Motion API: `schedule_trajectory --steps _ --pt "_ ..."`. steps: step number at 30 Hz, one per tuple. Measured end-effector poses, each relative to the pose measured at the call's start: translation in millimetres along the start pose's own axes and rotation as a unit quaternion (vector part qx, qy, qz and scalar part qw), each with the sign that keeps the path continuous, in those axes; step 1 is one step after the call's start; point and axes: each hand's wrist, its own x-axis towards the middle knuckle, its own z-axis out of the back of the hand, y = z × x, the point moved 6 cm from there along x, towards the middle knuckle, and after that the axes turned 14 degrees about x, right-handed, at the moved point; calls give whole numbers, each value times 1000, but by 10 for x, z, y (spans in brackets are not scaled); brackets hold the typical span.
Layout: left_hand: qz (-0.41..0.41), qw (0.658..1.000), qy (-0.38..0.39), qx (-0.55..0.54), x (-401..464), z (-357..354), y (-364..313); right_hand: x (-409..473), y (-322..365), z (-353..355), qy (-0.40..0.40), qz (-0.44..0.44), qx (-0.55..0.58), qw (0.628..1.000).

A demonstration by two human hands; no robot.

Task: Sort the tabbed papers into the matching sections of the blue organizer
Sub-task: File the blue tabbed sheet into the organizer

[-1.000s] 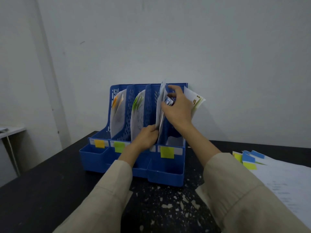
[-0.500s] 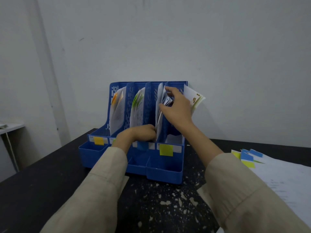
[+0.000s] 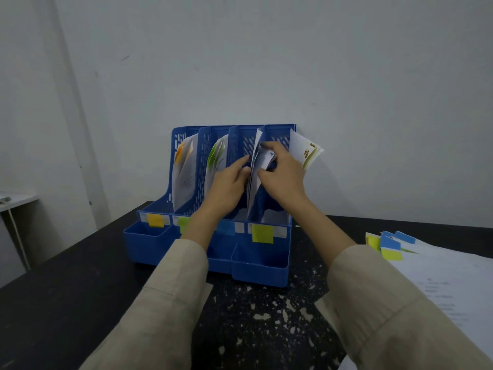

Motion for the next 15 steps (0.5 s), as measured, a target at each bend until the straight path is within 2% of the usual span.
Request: schedule_trajectory --steps 3,8,15 --pt "5 997 -50 53 -38 26 33 2 17 -23 11 3 9 1000" --pt "1 995 -93 28 -43 34 -23 17 20 -22 8 1 16 1000" --pt "8 996 -85 26 46 48 -63 20 -18 8 -2 -5 31 1000"
